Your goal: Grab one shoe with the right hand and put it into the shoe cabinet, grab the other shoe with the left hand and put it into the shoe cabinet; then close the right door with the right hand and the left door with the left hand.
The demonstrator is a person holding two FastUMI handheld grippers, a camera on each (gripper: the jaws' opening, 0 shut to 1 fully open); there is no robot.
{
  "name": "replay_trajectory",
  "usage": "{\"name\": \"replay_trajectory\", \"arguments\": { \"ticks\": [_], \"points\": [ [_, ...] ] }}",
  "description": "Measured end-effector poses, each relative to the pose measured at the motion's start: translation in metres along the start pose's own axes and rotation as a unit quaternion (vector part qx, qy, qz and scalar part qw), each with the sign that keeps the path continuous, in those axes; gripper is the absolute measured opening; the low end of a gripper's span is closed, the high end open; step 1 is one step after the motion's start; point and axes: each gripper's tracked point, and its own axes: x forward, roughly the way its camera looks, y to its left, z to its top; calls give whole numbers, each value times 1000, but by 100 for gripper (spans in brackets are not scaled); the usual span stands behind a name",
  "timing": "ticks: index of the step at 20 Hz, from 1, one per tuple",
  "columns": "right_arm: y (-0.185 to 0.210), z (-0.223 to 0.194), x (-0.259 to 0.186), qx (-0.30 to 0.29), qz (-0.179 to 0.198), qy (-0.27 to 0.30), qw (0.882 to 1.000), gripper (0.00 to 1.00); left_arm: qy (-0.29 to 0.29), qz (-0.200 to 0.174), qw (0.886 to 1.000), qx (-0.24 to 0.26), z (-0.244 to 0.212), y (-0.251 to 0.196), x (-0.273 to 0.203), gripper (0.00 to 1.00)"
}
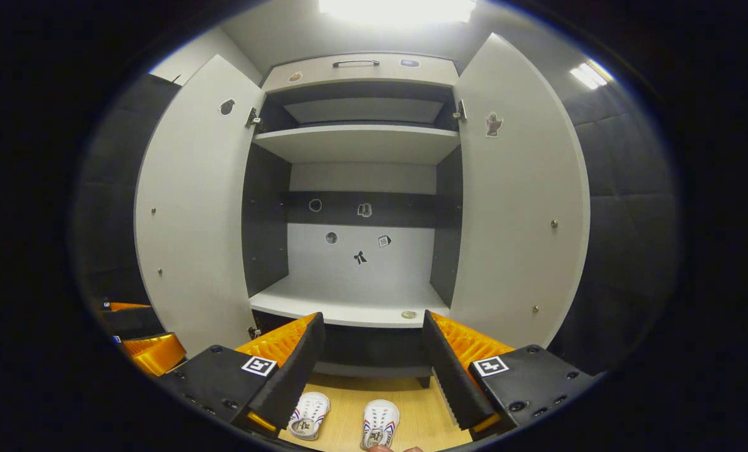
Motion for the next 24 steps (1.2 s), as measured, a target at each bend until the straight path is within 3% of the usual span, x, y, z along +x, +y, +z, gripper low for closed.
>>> {"name": "replay_trajectory", "arguments": {
  "ticks": [6, 13, 18, 24],
  "points": [
    [-15, -66, 23, 58, 0, 95, 994, 98, 19, -8, 1000, 0, -19, -5, 17, 93],
    [-4, -165, 50, 63, 48, 205, 976, 96, 53, 18, 998, -7, -51, -3, 38, 93],
    [20, -239, 61, 87, 91, 272, 954, 96, 83, 32, 996, 4, -78, -3, 43, 93],
    [30, -326, 69, 72, 112, 353, 926, 98, 113, 41, 993, 5, -106, -5, 48, 93]
  ]
}}
